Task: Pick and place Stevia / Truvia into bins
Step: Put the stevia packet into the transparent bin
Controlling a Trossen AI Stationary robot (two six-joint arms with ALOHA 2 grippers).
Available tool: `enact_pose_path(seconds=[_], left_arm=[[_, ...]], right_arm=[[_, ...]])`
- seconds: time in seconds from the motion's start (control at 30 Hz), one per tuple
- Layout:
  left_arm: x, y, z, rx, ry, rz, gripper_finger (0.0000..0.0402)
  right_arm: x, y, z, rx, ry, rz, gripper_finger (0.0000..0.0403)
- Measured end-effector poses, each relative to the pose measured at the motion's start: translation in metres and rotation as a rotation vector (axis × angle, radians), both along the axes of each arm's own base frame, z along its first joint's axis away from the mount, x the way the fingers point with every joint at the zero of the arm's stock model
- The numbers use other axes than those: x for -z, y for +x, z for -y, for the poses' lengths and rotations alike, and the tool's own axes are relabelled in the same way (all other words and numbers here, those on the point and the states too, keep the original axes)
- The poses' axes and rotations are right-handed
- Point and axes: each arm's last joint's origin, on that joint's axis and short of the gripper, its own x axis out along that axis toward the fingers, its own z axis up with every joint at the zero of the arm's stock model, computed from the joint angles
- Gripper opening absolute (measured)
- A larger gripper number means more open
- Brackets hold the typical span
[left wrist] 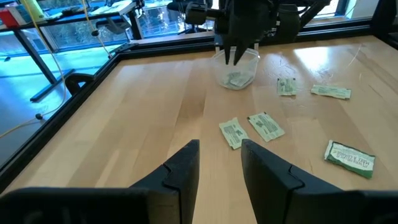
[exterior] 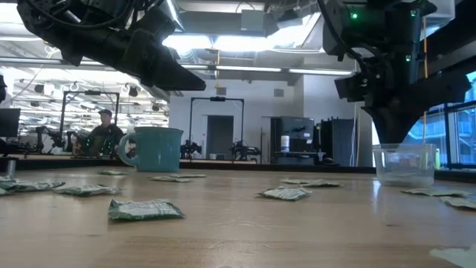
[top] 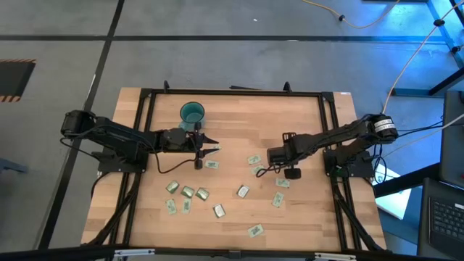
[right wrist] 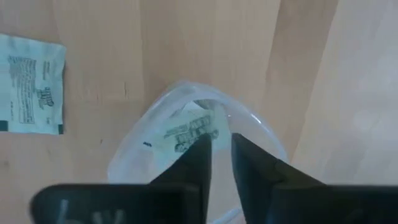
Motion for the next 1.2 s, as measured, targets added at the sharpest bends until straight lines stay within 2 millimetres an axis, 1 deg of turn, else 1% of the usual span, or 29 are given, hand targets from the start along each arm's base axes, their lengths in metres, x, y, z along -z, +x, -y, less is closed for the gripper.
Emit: enact_pose_path(seconds=[0.1, 0.17, 0.3, 0.37, 0.53, 0.63, 0.73, 0.9, 1.03, 1.2], left_arm=[[0.0, 0.0, 0.0, 0.0, 0.0, 0.0, 0.0114], [0.0, 0.0, 0.0, 0.0, 0.0, 0.0, 0.0114], [0.0, 0.0, 0.0, 0.0, 0.0, 0.0, 0.0114], [0.0, 0.0, 0.0, 0.0, 0.0, 0.0, 0.0114], [0.0, 0.0, 0.0, 0.0, 0.0, 0.0, 0.0114], [0.0, 0.0, 0.0, 0.0, 0.0, 0.0, 0.0114], [0.0, 0.0, 0.0, 0.0, 0.0, -0.001, 0.0114], [0.0, 0.0, 0.0, 0.0, 0.0, -0.002, 0.0114], [0.0, 0.0, 0.0, 0.0, 0.0, -0.003, 0.0114], [0.0, 0.0, 0.0, 0.0, 0.0, -0.004, 0.0114]], right_arm=[[-0.007, -0.001, 0.0, 0.001, -0.004, -0.029, 0.0091], [-0.015, 0.002, 0.0, 0.002, -0.001, -0.009, 0.0099], [-0.033, 0.013, -0.002, -0.01, 0.011, 0.092, 0.0102], [-0.04, 0.019, -0.002, -0.049, 0.014, 0.131, 0.0102], [-0.044, 0.038, -0.004, -0.197, 0.01, 0.299, 0.0103], [-0.038, 0.05, -0.006, -0.259, 0.001, 0.377, 0.0103], [-0.03, 0.058, -0.008, -0.323, 0.043, 0.39, 0.0103], [-0.006, 0.069, -0.012, -0.361, 0.141, 0.33, 0.0103], [0.018, 0.074, -0.013, -0.359, 0.168, 0.243, 0.0103], [0.038, 0.077, -0.015, -0.356, 0.198, 0.174, 0.01]])
